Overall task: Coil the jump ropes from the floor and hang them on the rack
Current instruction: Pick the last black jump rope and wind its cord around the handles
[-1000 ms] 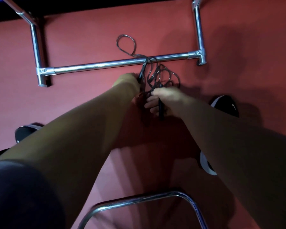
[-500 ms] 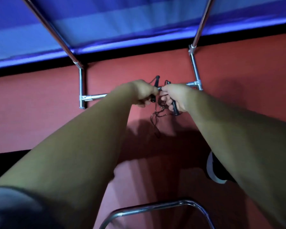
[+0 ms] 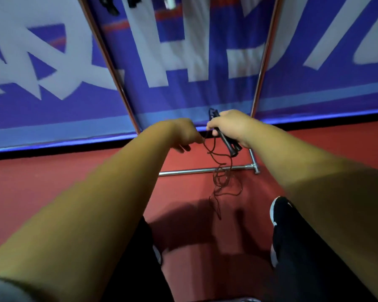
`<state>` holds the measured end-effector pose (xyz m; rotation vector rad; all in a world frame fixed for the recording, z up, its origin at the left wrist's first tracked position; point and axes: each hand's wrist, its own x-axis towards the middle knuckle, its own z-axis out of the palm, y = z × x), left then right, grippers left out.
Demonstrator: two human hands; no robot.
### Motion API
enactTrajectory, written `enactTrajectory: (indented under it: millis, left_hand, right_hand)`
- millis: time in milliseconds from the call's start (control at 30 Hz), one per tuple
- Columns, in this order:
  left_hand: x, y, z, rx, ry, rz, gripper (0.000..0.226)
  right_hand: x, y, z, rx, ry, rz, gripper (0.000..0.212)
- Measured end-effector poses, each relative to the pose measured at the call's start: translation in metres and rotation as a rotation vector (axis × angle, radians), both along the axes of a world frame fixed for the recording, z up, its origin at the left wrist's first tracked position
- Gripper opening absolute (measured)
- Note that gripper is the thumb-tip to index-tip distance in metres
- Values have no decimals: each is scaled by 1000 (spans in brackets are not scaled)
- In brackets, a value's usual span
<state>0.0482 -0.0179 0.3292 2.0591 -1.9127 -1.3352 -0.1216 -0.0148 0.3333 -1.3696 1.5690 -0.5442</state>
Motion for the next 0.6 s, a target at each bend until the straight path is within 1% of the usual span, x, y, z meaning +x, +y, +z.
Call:
enactTrajectory:
  millis: [33,67,100,133,200,233,267,300,367,400,500,567,600]
  left_hand:
    - [7,3,10,-96,1,3,62]
    - [14,8,17,-187,41,6,79]
    - [20,13,20,-247,124,20,87]
    - [26,18,19,-284,240,35,85]
    - [35,30,15,-270,447,25,57]
    - [37,36,16,-241,488,1,41]
    - [36,40,17,-212,498,-22,30]
    - [34,42,18,-192,499,-42,23]
    - [31,37,15,-190,513,-27,23]
    - [29,34,16,-205,515,15,24]
    - [24,24,19,-317,421,129,23]
    - [22,14,21,-425,345,124,22]
    - [20,11,21,-468,332,110,19]
  right_hand:
    - [4,7,18,-43,-19,26,6]
    - [7,13,32,-72,-64,52,4]
    - [11,20,44,-93,-117,76,5]
    - [14,28,53,-116,-161,100,7]
    - [20,41,61,-177,-219,145,10]
    - [22,46,60,-216,-230,157,11]
    - [24,48,54,-255,-224,158,14]
    - [23,49,45,-288,-220,139,17]
    - [20,47,28,-314,-227,62,19]
    - [18,45,23,-305,-231,9,22]
    - [11,32,13,-164,-358,-133,26]
    - [8,21,13,-61,-420,-135,25]
    - [8,17,13,-29,-410,-104,22]
